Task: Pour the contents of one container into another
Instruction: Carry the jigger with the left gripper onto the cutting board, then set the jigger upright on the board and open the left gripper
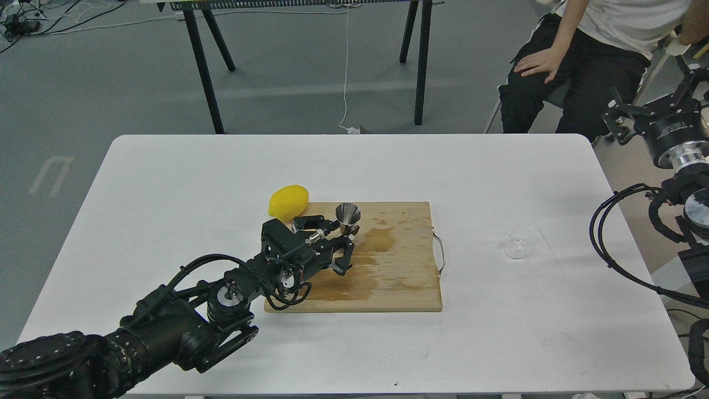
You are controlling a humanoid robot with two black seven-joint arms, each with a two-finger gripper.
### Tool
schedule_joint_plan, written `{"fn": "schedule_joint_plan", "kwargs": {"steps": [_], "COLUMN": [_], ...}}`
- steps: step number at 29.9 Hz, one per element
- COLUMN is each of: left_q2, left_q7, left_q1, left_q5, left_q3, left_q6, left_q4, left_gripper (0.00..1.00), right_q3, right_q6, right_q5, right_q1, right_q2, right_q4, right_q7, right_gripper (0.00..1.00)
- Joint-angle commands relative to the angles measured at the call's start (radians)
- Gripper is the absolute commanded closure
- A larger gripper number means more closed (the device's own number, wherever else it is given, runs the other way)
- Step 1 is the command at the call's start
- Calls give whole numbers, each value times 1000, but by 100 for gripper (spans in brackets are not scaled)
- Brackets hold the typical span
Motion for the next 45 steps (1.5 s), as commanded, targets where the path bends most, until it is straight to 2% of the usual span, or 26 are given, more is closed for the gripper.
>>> {"fn": "schedule_joint_plan", "kwargs": {"steps": [1,6,32,36,45], "left_q2": [0,0,8,34,78], "left_q7": [0,1,-2,-8,-11], "left_q1": [-1,6,14,14,20], "left_q5": [0,0,0,0,0], "left_q3": [0,0,-19,-17,-19], "left_q6": [2,2,14,16,37], "left_q4": [-5,-54,-57,-57,-57], "left_gripper": [39,29,24,19,19], "right_q3": [1,1,1,1,1], "right_q6": [0,0,0,0,0], "right_q5": [0,0,0,0,0], "right_q1": [0,0,0,0,0], "right_q2": [-2,0,0,0,0], "right_q4": [0,0,0,0,0], "right_q7": [0,0,0,-1,0], "right_gripper": [0,0,0,0,0]}}
